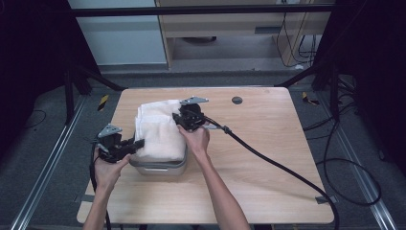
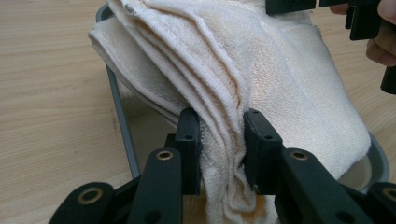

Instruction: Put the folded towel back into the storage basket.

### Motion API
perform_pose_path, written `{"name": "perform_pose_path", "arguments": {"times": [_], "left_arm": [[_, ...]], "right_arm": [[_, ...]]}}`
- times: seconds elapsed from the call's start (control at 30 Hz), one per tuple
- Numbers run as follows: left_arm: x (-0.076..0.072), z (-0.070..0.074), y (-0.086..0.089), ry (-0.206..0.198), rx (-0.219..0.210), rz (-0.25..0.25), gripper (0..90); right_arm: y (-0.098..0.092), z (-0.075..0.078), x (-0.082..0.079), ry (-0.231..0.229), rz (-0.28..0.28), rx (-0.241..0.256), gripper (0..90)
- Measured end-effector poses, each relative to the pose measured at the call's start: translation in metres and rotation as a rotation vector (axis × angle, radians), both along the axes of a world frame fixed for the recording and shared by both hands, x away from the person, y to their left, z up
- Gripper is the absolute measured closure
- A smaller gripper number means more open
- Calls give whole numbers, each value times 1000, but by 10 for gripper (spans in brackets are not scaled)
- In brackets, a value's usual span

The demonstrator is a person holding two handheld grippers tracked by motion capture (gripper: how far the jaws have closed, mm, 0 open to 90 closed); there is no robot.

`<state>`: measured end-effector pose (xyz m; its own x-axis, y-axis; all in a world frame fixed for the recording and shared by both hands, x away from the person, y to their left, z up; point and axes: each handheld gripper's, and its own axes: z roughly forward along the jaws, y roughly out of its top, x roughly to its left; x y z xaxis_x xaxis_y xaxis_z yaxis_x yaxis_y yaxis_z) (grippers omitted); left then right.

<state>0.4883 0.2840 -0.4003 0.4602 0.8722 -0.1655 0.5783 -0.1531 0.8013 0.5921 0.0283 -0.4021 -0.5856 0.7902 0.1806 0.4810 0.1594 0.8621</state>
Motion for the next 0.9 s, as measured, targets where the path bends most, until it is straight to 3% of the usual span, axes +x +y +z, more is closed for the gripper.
{"name": "perform_pose_path", "arguments": {"times": [0.57,0.73,0.9], "left_arm": [[9,-22,-5,65,64,7,691],[12,-27,-5,83,76,19,672],[13,-26,-5,78,75,38,590]], "right_arm": [[1,-23,1,41,-11,-40,705],[1,-27,1,41,-8,-74,673],[0,-30,2,46,3,-128,615]]}}
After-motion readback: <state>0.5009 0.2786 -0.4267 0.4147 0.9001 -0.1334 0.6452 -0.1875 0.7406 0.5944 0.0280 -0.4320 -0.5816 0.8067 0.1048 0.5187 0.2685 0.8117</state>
